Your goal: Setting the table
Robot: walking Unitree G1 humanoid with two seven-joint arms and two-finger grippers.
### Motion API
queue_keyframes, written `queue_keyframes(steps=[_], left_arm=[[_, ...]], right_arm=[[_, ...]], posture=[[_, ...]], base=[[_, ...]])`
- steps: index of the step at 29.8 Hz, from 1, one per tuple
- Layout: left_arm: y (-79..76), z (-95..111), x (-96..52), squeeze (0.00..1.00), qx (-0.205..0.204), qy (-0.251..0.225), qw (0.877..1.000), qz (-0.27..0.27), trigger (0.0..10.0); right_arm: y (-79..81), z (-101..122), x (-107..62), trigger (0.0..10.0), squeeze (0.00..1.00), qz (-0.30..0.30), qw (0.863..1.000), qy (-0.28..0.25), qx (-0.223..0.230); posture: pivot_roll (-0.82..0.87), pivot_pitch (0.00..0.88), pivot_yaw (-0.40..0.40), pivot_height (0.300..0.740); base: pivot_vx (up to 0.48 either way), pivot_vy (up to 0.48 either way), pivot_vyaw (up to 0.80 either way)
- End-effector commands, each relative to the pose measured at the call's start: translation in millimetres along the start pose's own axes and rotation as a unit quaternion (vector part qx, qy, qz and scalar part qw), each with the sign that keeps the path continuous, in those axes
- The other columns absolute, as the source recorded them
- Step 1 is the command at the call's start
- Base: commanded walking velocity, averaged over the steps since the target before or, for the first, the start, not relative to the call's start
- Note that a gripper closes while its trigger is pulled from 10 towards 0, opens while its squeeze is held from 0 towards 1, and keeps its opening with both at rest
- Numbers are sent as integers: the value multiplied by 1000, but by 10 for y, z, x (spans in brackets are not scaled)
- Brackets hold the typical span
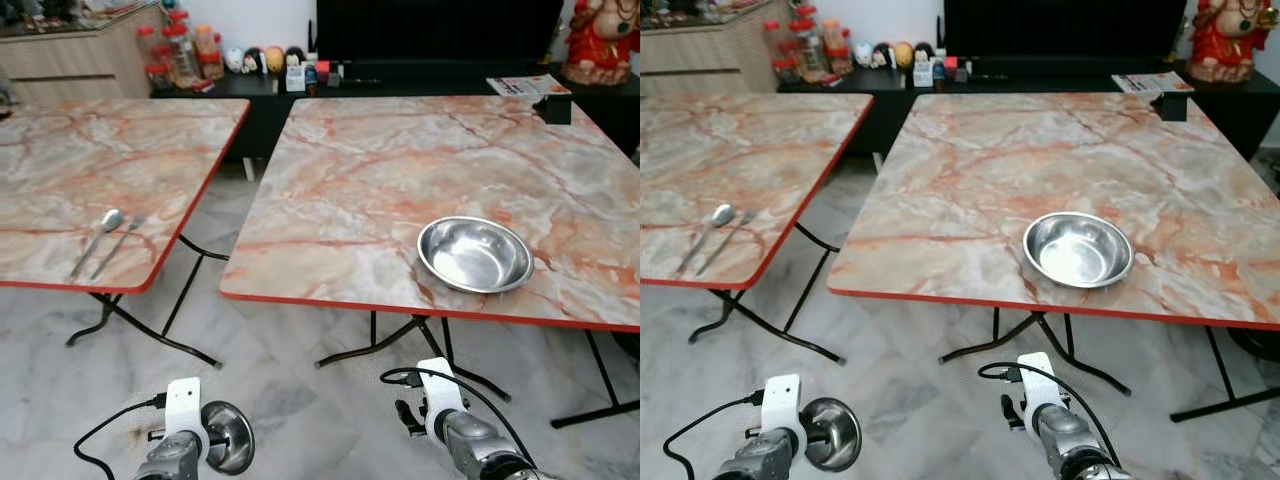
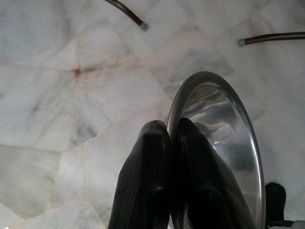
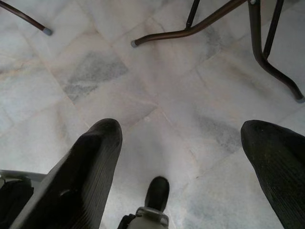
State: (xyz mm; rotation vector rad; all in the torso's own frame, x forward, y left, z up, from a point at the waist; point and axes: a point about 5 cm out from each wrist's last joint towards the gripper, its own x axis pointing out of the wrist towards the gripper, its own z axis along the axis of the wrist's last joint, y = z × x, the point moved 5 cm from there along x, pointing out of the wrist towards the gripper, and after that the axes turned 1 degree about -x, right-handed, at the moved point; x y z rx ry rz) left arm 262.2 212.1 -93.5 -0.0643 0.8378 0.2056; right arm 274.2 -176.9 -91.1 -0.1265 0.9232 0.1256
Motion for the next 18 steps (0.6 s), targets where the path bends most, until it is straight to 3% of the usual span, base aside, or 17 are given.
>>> queue_keyframes(steps=[1,13,18], left_arm=[[-10,-17,-2,0,5,2,1000,0,10000],[-16,-34,-4,0,6,3,1000,-3,10000],[-22,-40,-5,0,7,4,1000,-4,10000]], right_arm=[[-53,2,-7,10000,0,-7,1000,-1,0],[-57,-16,-8,10000,0,-8,1000,0,-1],[-67,-32,-10,10000,0,-10,1000,7,-12]], posture=[[-87,9,55,740],[-92,0,55,740],[-94,0,54,740]], base=[[0,-274,0],[0,-273,0],[0,-270,-708]])
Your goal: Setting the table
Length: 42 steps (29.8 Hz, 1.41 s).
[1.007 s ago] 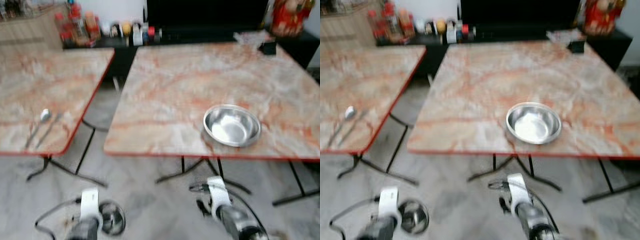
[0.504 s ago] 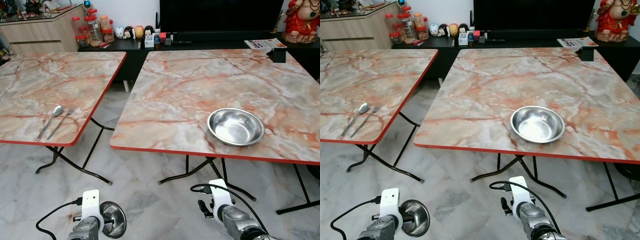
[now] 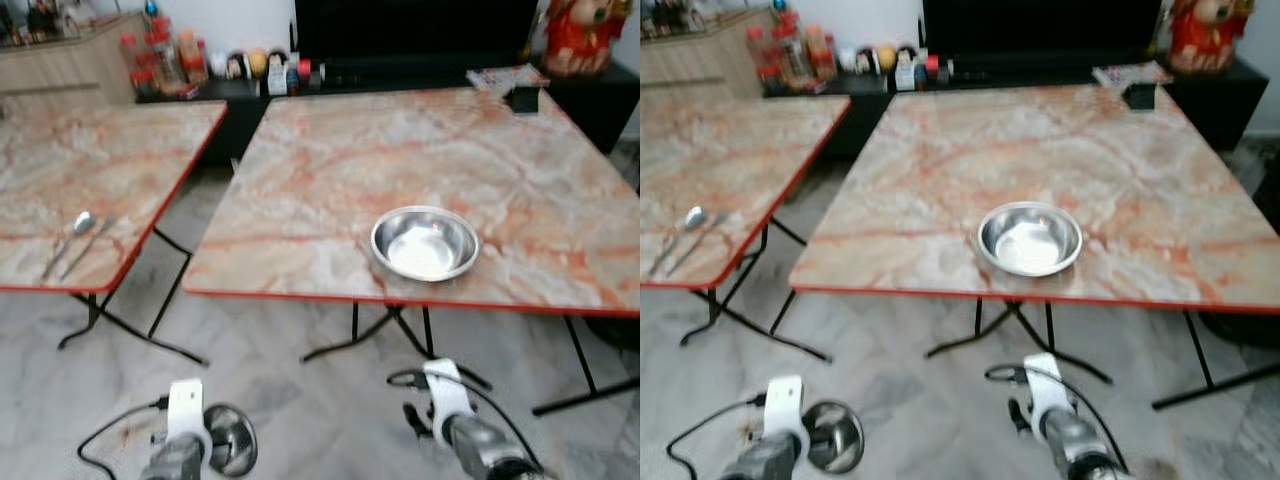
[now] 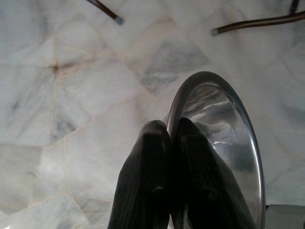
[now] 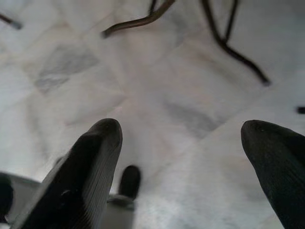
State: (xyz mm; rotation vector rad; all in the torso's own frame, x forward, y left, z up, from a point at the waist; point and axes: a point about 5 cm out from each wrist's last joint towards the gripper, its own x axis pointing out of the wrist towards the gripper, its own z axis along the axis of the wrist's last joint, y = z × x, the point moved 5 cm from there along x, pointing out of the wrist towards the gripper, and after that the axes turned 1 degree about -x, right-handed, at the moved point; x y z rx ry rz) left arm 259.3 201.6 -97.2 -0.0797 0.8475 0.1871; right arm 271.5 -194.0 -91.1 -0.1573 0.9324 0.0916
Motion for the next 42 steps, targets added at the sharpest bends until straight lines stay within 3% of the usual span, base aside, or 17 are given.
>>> queue_keyframes(steps=[1,33,42], left_arm=[[74,21,1,0,10,-2,1000,7,10000],[29,1,-1,0,2,-1,1000,1,10000],[32,-1,1,0,1,2,1000,6,10000]], right_arm=[[99,25,11,10000,0,11,1000,-3,-2],[63,21,6,10000,0,9,1000,-6,-6],[55,30,6,10000,0,9,1000,-7,-3]], posture=[[-94,0,54,740],[-92,0,37,740],[-90,8,34,740]], base=[[0,-270,0],[0,-270,-88],[0,0,0]])
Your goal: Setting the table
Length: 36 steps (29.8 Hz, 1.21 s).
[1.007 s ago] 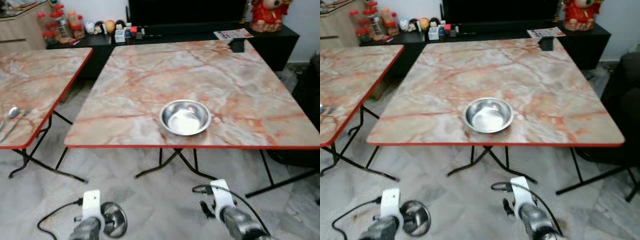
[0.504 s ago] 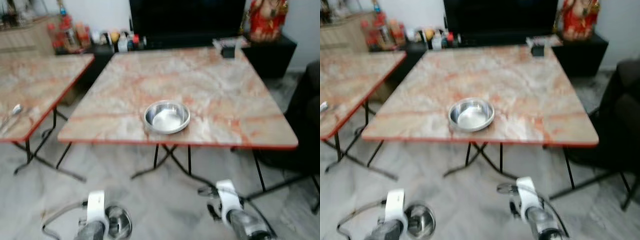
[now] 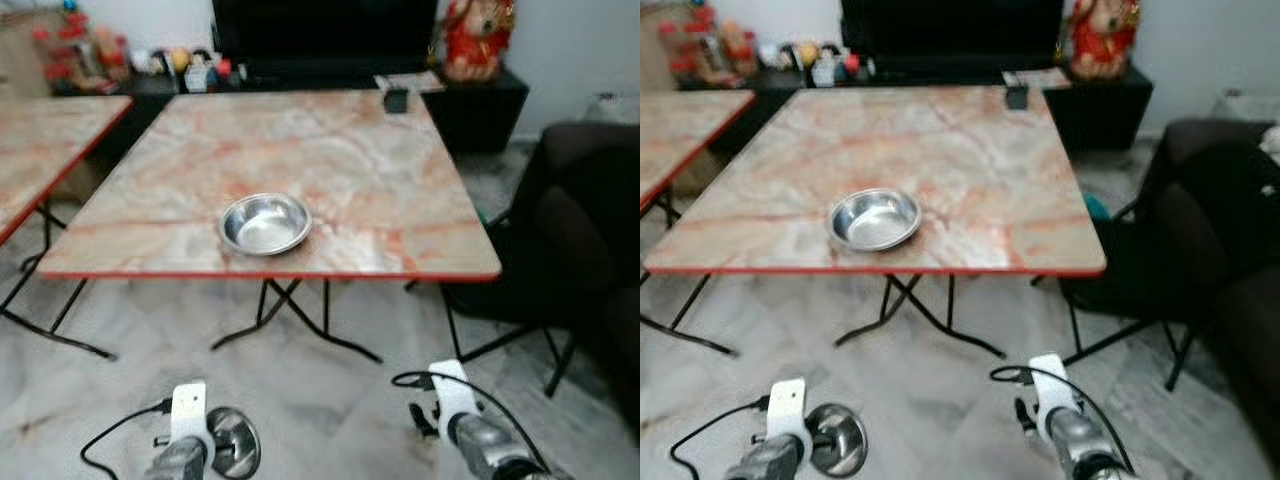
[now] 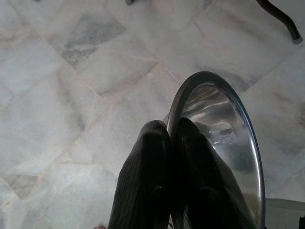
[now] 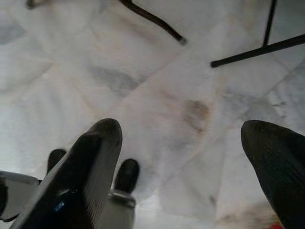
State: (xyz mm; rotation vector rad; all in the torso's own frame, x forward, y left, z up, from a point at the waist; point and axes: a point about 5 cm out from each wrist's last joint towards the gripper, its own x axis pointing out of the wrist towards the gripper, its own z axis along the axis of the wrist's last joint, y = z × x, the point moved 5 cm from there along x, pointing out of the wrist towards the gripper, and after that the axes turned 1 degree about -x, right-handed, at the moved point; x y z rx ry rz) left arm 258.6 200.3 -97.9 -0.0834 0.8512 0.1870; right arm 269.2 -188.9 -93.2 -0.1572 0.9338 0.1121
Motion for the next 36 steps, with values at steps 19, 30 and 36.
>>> queue_keyframes(steps=[19,30,36], left_arm=[[51,37,3,0,-9,-6,1000,12,10000],[69,43,3,0,-4,-6,1000,17,10000],[154,42,1,0,23,0,998,54,10000]], right_arm=[[3,67,3,10000,0,2,1000,-8,4],[15,69,5,10000,0,4,1000,-6,3],[24,69,6,10000,0,6,1000,-4,2]], posture=[[-87,28,34,740],[-85,26,36,740],[-79,30,37,740]], base=[[198,0,-42],[260,0,0],[0,0,0]])
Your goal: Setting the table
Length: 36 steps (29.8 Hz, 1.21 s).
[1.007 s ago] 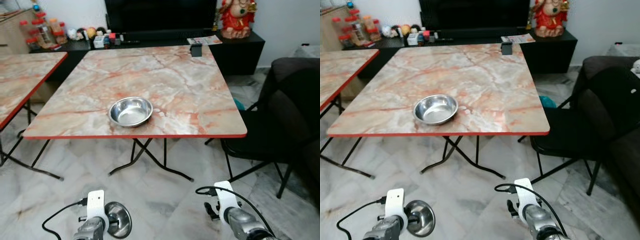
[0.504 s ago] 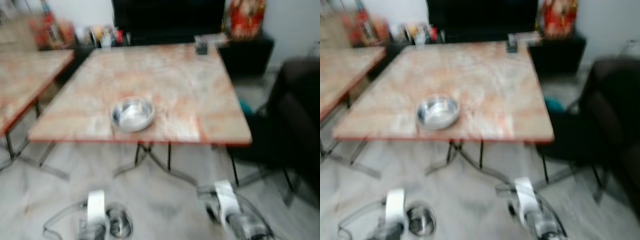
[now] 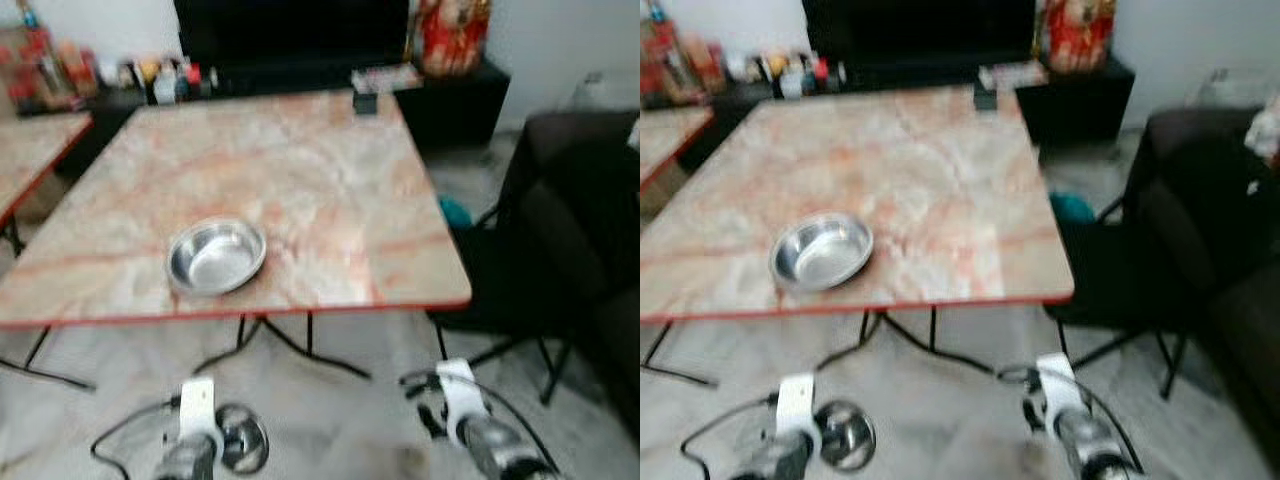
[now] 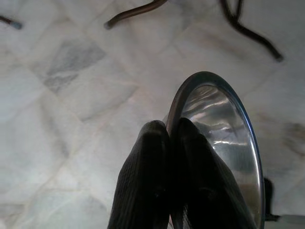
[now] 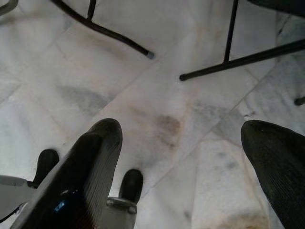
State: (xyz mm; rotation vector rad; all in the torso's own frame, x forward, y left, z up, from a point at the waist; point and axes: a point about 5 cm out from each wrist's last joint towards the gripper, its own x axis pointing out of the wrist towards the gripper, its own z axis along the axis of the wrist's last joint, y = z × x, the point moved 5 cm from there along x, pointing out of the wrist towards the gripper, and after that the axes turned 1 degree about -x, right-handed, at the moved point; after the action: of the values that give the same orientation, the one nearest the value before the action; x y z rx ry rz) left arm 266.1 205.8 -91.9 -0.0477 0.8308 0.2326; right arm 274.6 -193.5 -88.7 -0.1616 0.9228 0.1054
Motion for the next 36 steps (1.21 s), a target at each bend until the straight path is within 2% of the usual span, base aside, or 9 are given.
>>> queue_keyframes(steps=[1,14,16,17,18,22,29,32,36], left_arm=[[132,-69,-6,0,20,15,999,36,10000],[331,-41,-66,0,-15,-14,987,158,10000],[779,266,-91,0,-29,-56,975,213,10000],[779,266,-91,0,-29,-56,975,213,10000],[1113,516,-167,0,-42,-99,962,252,10000],[1333,710,-298,0,-50,-146,943,294,10000],[1422,994,-541,0,-39,-218,920,322,10000],[1434,1230,-782,0,-24,-278,897,344,10000],[1489,1638,-1272,0,-22,-366,843,393,10000]], right_arm=[[83,7,10,10000,0,10,1000,1,2],[91,10,11,10000,0,13,1000,1,1],[92,7,11,10000,0,14,1000,2,0],[92,7,11,10000,0,14,1000,2,0],[92,5,10,10000,0,14,1000,3,-1],[88,1,9,10000,0,16,1000,4,-3],[78,1,7,10000,0,16,1000,4,-5],[76,1,7,10000,0,16,1000,4,-4],[72,1,6,10000,0,17,1000,5,-6]], posture=[[-79,30,37,740],[-71,32,35,740],[-60,35,33,740],[-60,35,33,740],[-54,37,31,740],[-48,38,29,740],[-42,38,25,740],[-42,38,25,740],[-34,41,21,740]], base=[[0,0,0],[0,0,0],[0,0,0],[0,0,0],[0,0,0],[0,0,0],[0,0,0],[0,0,0],[0,0,0]])
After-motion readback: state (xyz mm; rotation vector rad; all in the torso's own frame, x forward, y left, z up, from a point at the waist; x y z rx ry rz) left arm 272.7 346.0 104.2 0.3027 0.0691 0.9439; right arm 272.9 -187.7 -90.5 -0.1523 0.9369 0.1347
